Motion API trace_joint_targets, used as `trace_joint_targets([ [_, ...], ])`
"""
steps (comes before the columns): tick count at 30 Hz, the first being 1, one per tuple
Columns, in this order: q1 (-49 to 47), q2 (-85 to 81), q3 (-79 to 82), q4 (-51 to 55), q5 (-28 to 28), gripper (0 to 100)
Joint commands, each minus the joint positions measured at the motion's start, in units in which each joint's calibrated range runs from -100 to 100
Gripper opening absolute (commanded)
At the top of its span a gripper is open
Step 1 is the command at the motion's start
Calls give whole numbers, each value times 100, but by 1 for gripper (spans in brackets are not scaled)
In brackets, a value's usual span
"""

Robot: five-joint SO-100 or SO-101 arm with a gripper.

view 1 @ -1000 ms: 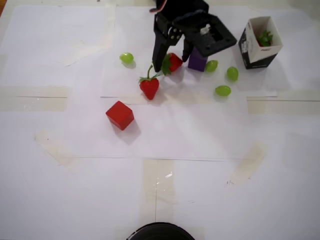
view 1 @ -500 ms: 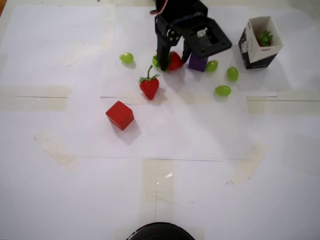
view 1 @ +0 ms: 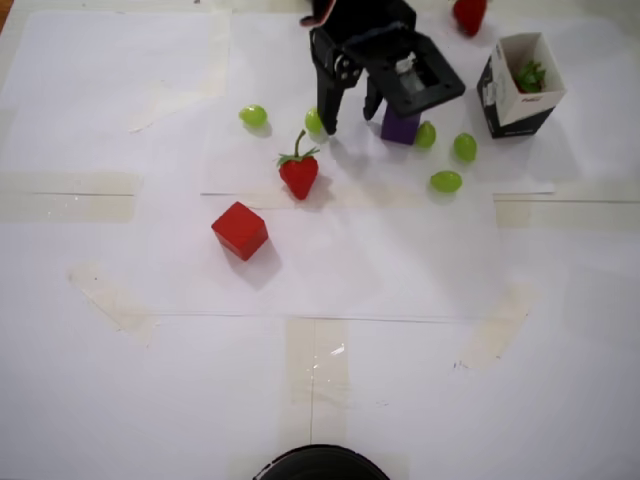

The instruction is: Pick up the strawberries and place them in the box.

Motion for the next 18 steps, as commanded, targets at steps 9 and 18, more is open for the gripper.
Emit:
trace_joint_targets([
  [9,-659,-1287,-2026,2597,-352,35],
  [18,481,-169,-2971,2041,557,36],
])
